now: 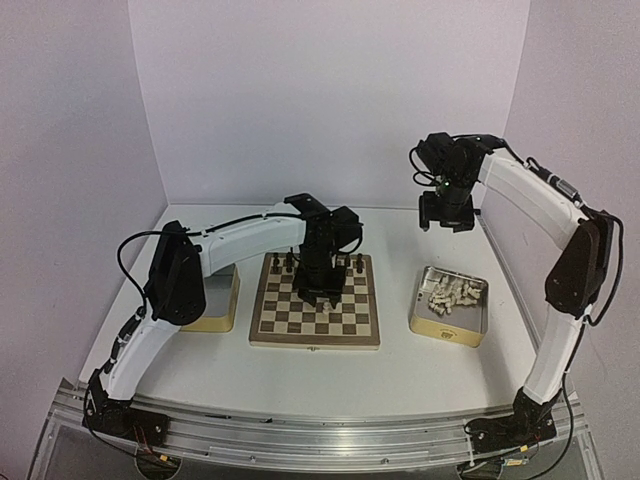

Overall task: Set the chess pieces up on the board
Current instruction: Pick up the chess piece from the chessboard.

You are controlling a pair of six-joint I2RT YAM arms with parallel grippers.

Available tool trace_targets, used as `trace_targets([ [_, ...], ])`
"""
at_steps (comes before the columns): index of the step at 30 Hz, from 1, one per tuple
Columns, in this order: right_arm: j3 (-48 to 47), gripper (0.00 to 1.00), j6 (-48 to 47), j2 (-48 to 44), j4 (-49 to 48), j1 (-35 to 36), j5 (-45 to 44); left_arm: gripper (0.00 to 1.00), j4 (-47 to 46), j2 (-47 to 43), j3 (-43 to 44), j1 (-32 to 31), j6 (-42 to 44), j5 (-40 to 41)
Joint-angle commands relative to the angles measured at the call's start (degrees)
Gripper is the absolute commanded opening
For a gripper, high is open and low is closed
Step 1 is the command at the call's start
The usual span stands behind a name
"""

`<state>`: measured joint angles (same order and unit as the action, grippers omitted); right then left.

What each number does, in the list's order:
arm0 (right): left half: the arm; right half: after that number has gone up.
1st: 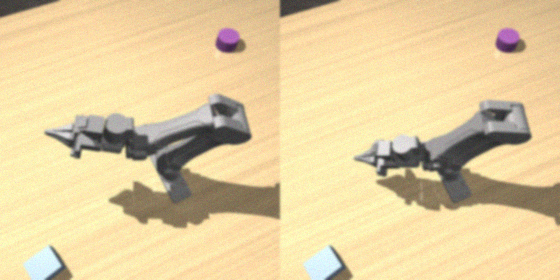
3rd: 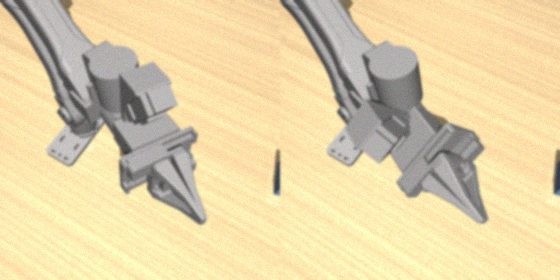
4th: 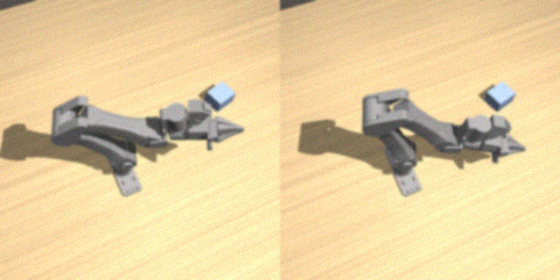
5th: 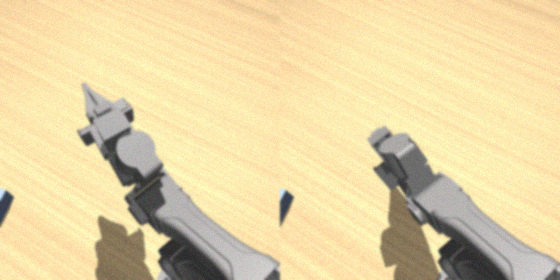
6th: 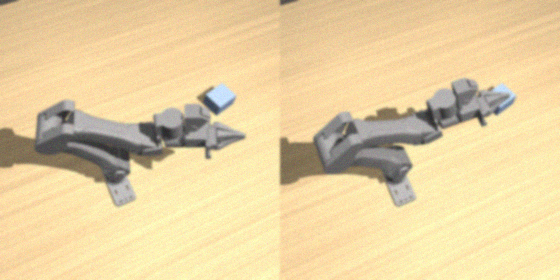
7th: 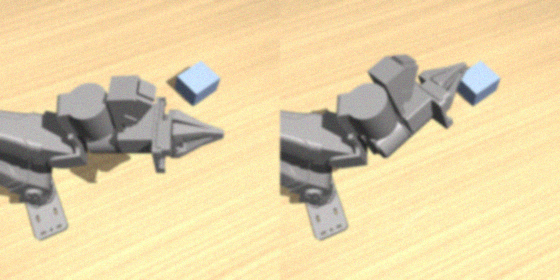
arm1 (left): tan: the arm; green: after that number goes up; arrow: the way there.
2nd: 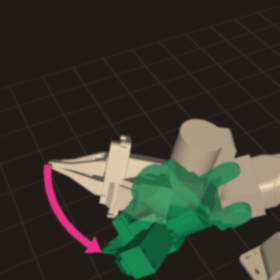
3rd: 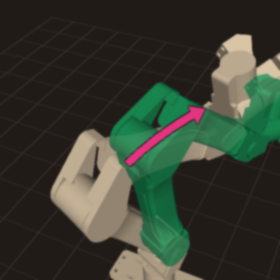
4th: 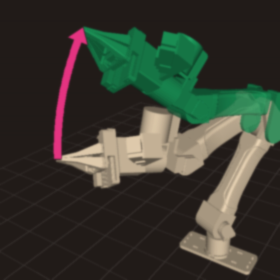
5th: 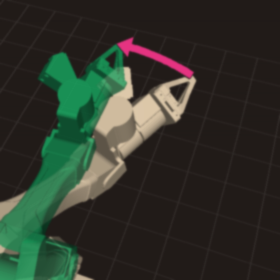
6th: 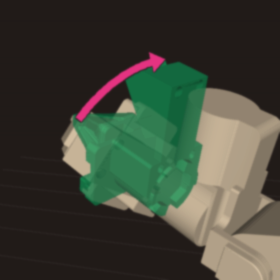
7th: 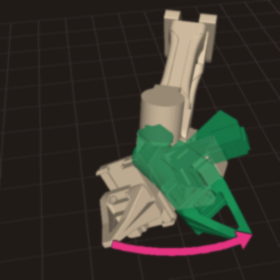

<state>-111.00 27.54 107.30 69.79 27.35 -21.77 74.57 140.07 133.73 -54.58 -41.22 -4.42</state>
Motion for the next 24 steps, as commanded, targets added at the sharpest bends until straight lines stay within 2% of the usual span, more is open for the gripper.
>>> trace_targets([
  [1,-3.08,0.68,-1.06,0.84,-0.44,0.09,0.85,0.38,-1.32,1.01,0.79,0.01,-0.44,0.47],
  [5,-3.48,0.68,-1.29,1.28,-0.43,0.08,0.88,0.32,-1.30,1.67,1.08,0.00,-0.17,-0.10],
  [16,-4.32,0.68,-1.83,1.94,-0.45,0.08,0.92,0.28,-1.40,2.83,2.54,0.04,0.18,0.94],
  [24,-4.30,0.67,-1.80,1.95,-0.47,0.12,1.95,0.30,-3.25,2.00,3.08,0.09,0.27,0.79],
])
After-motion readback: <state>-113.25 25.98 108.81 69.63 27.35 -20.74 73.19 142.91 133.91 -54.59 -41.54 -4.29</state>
